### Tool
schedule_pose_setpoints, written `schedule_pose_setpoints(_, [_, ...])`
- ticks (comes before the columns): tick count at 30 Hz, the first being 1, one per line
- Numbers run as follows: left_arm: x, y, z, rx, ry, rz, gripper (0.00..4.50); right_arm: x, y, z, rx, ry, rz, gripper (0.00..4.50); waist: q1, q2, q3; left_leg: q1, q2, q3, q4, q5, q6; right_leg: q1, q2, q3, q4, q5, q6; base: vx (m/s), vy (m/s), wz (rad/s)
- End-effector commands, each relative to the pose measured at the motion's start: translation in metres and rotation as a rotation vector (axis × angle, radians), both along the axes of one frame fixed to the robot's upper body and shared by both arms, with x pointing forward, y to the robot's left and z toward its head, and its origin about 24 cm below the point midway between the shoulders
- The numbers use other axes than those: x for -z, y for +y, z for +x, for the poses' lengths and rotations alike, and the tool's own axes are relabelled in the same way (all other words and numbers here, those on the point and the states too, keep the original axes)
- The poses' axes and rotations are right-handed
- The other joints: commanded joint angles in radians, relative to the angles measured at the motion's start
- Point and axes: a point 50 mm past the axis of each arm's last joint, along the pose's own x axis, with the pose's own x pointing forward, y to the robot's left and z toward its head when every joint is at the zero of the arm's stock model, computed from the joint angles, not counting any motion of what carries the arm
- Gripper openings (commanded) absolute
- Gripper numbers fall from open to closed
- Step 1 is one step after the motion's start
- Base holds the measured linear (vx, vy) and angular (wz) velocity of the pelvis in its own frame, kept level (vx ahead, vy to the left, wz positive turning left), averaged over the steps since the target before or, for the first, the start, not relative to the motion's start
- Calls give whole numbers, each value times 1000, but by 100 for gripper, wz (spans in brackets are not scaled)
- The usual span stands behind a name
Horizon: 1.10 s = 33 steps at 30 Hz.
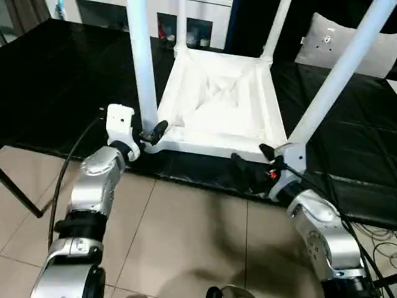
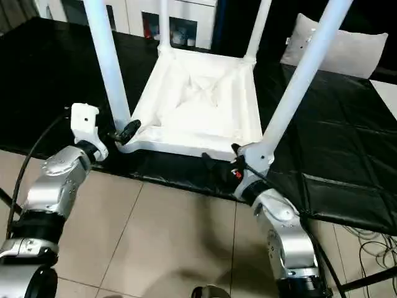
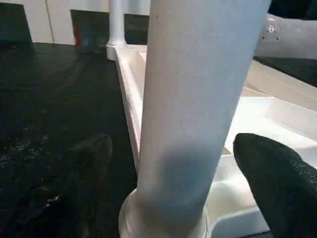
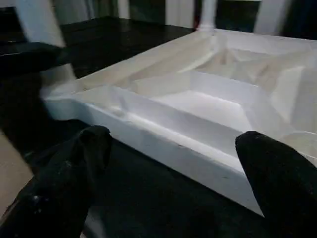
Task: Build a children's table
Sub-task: Flip table
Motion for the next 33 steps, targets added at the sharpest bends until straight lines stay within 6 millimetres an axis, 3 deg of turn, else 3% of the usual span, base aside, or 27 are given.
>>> schedule_pose_setpoints(1, [-4, -3, 4, -18, -19, -8, 402, 1, 1, -6, -59, 25, -18, 450, 1, 12, -73, -25, 19, 19, -70, 82, 98, 89, -59, 41, -59, -118, -196, 0, 0, 0])
schedule_pose_setpoints(3, [-2, -3, 5, -55, -15, -21, 382, 1, 6, -11, -137, 41, -21, 450, 1, 18, -71, -26, 22, 19, -68, 77, 100, 90, -61, 42, -58, -106, -202, 0, 0, 0])
schedule_pose_setpoints(7, [0, -6, 5, -53, -19, -44, 361, 1, 8, -13, -170, 41, -36, 450, 0, 15, -69, -28, 21, 19, -70, 57, 97, 90, -61, 42, -63, -138, -200, 0, 0, 0])
schedule_pose_setpoints(8, [1, -6, 4, -57, -16, -47, 352, 1, 8, -13, -171, 42, -35, 450, 0, 19, -69, -27, 22, 19, -71, 48, 92, 88, -61, 42, -64, -148, -200, 0, 0, 0])
schedule_pose_setpoints(16, [6, -9, 2, -87, -5, -70, 281, 2, 10, -17, -192, 60, -29, 450, 0, 15, -66, -28, 22, 18, -72, 41, 87, 87, -59, 42, -65, -152, -196, 0, 0, 0])
schedule_pose_setpoints(18, [7, -7, 1, -111, 9, -86, 272, 2, 10, -16, -196, 64, -29, 450, -1, 11, -66, -30, 22, 18, -71, 40, 88, 88, -60, 42, -65, -153, -196, 0, 0, 0])
schedule_pose_setpoints(23, [8, -7, 0, -136, 33, -155, 225, 3, 11, -14, -182, 75, -35, 450, -1, 13, -64, -30, 22, 18, -72, 33, 85, 87, -61, 42, -66, -175, -192, 0, 0, 0])
schedule_pose_setpoints(31, [12, -22, -11, -146, 125, -363, 221, 8, 9, -12, -111, 121, 0, 450, -3, 14, -61, -33, 23, 19, -71, 48, 93, 86, -60, 42, -64, -152, -215, 0, 0, 0])
schedule_pose_setpoints(33, [11, -27, -13, -142, 152, -427, 221, 9, 7, -11, -82, 135, 19, 450, -2, 5, -57, -35, 20, 22, -72, 31, 98, 84, -60, 43, -71, -203, -202, 0, 0, 0])
